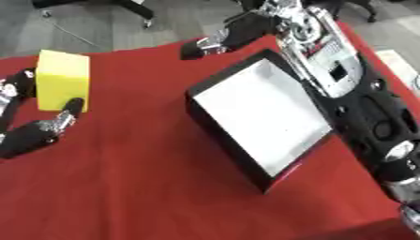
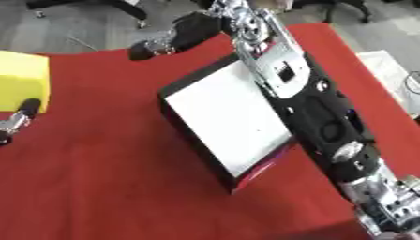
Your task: Pick up the objects with one hand, pass them to the other hand, and then place them into the box on the other side of the table.
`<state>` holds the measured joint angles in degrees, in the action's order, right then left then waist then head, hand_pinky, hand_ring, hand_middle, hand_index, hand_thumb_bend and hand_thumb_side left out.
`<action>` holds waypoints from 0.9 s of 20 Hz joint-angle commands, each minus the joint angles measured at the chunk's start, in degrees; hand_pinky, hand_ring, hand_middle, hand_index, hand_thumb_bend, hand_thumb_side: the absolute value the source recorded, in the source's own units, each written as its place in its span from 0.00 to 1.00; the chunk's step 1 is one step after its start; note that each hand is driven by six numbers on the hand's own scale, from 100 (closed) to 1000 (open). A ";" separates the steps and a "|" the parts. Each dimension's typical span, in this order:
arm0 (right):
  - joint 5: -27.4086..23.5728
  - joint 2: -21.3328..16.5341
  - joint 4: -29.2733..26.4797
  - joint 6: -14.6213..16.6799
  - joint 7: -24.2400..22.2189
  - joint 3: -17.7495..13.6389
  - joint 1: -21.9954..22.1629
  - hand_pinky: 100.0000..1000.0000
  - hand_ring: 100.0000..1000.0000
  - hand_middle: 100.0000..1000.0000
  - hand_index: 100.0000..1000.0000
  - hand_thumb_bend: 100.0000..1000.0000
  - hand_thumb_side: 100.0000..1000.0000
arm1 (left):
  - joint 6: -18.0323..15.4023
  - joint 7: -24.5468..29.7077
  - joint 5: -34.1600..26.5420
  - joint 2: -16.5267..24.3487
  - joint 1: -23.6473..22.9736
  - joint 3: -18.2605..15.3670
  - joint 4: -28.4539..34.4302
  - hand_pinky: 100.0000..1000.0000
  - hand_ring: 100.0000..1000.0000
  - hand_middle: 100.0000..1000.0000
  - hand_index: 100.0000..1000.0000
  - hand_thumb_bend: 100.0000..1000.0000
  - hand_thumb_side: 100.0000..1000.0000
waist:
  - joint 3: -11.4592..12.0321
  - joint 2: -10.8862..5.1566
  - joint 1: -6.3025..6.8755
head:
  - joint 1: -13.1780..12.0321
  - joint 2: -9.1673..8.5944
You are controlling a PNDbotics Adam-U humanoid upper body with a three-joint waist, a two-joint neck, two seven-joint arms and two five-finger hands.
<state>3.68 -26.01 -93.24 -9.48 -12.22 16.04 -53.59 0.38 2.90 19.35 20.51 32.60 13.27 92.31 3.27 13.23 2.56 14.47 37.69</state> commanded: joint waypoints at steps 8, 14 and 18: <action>1.96 2.05 -0.34 -2.21 -1.07 1.78 -2.88 0.83 0.88 0.79 0.85 0.81 0.14 | -4.08 -4.03 14.85 -3.84 1.48 1.03 1.71 0.73 0.66 0.49 0.62 0.00 0.21 | 1.62 -0.55 -0.83 | 2.05 -0.45; 2.30 2.95 -0.10 -3.79 -1.08 2.61 -3.41 0.83 0.87 0.79 0.84 0.81 0.15 | -5.41 -5.75 21.54 -6.40 2.35 1.46 1.40 0.71 0.64 0.48 0.61 0.00 0.10 | 2.45 -0.32 -0.77 | 2.32 -0.56; 3.79 3.39 0.16 -5.15 -1.46 3.34 -3.41 0.82 0.85 0.77 0.83 0.83 0.16 | -6.16 -6.71 25.08 -8.03 2.73 1.79 1.15 0.71 0.63 0.48 0.60 0.00 0.07 | 3.02 -0.12 -0.80 | 2.57 -0.57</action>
<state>6.82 -22.40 -92.83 -14.16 -13.66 19.52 -55.66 -5.57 -3.25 43.23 12.49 34.24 15.07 92.66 6.23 13.31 2.42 16.85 37.66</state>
